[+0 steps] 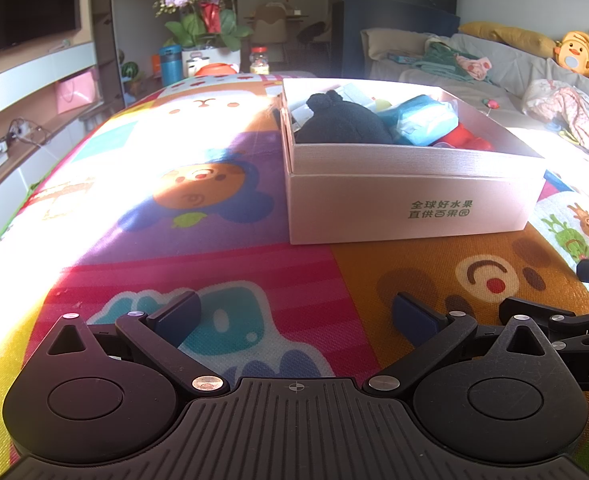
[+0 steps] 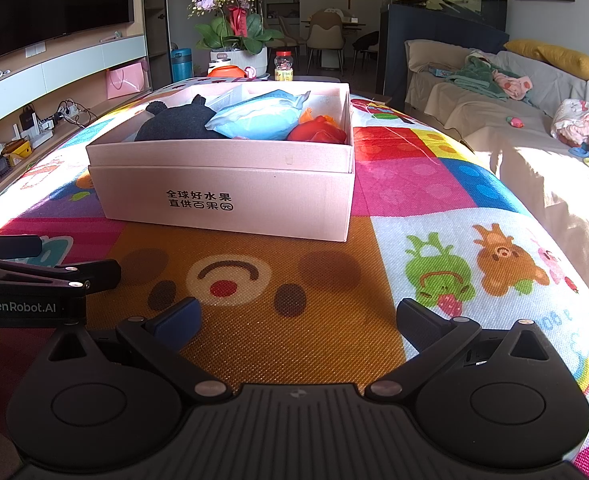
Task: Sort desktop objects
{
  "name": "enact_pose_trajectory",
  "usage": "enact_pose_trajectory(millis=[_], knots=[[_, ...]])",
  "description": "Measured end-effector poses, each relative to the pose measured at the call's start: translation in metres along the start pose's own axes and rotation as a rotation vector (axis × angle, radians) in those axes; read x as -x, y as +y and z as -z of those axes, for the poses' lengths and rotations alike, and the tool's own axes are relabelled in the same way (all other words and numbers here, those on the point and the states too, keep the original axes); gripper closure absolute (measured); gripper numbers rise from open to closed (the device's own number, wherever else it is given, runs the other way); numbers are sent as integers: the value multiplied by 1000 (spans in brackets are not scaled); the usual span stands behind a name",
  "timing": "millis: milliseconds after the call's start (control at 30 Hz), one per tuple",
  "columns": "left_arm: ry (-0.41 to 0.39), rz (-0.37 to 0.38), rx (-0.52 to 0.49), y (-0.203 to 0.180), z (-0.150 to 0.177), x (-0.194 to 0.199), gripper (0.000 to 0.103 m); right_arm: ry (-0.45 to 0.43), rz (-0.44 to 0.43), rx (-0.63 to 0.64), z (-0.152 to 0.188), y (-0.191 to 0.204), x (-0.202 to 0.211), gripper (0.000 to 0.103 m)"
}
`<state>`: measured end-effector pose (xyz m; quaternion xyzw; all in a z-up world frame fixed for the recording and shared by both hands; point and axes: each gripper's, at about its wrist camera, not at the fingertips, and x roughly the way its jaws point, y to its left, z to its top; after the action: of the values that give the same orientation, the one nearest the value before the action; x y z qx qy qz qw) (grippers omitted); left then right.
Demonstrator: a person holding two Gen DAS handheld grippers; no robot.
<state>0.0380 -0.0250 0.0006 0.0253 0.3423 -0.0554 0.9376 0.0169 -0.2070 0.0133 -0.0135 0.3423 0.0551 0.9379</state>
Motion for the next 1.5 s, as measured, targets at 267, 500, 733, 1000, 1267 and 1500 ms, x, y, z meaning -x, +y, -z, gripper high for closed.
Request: enact_pose_trajectory(millis=[267, 500, 733, 1000, 1267, 1500], knots=[[0, 0, 0, 0, 0, 0, 0, 0, 0, 0, 0, 0, 0, 0], [0, 0, 0, 0, 0, 0, 0, 0, 0, 0, 0, 0, 0, 0], [0, 0, 0, 0, 0, 0, 0, 0, 0, 0, 0, 0, 0, 0], [0, -2, -2, 0, 0, 0, 0, 0, 0, 0, 0, 0, 1, 0], [1, 0, 0, 2, 1, 0, 0, 0, 0, 0, 0, 0, 1, 0], [36, 54, -32, 11, -2, 1, 0, 0, 2, 2, 0, 1, 1, 0]])
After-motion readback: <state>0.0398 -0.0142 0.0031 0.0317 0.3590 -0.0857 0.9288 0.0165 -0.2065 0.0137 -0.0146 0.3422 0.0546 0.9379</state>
